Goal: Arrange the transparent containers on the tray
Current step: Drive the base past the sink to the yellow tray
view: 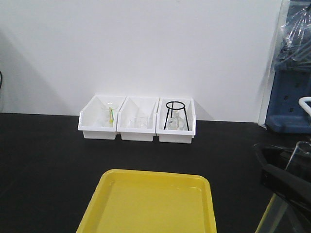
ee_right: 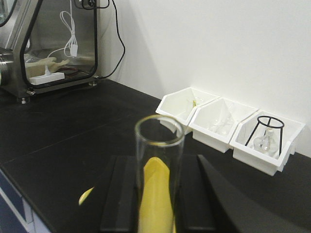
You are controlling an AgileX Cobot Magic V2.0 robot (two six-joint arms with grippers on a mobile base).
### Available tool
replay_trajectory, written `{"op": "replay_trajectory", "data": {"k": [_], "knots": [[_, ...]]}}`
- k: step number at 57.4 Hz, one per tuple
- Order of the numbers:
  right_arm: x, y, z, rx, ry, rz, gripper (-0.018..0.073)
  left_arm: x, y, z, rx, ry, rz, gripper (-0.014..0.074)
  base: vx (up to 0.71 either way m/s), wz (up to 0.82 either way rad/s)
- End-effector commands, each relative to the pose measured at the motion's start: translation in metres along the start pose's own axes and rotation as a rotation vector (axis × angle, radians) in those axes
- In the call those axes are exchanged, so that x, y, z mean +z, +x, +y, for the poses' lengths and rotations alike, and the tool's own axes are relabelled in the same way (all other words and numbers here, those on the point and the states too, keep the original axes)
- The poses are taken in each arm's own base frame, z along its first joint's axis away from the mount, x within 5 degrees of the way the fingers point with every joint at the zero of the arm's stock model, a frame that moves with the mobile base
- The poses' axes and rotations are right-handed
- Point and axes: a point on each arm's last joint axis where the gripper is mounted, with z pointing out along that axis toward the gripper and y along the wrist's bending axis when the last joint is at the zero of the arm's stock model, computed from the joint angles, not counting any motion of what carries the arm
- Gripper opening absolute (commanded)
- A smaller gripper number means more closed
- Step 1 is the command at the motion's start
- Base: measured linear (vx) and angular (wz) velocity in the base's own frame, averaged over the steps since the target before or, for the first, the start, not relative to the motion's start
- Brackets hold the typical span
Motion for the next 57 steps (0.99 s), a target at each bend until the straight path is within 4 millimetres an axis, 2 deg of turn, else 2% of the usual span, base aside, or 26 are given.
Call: {"op": "replay_trajectory", "data": {"k": [1, 57], "knots": [[-0.0033, -0.0144, -0.0049, 0.001, 0.05, -0.084, 0.0082, -0.003, -0.0204, -0.0041, -0.016, 0.037, -0.119, 0.0111, 0.26, 0.07], [-0.0033, -0.0143, -0.0048, 0.001, 0.049, -0.083, 0.0082, -0.003, -0.0204, -0.0041, -0.016, 0.037, -0.119, 0.0111, 0.18, -0.03]]}}
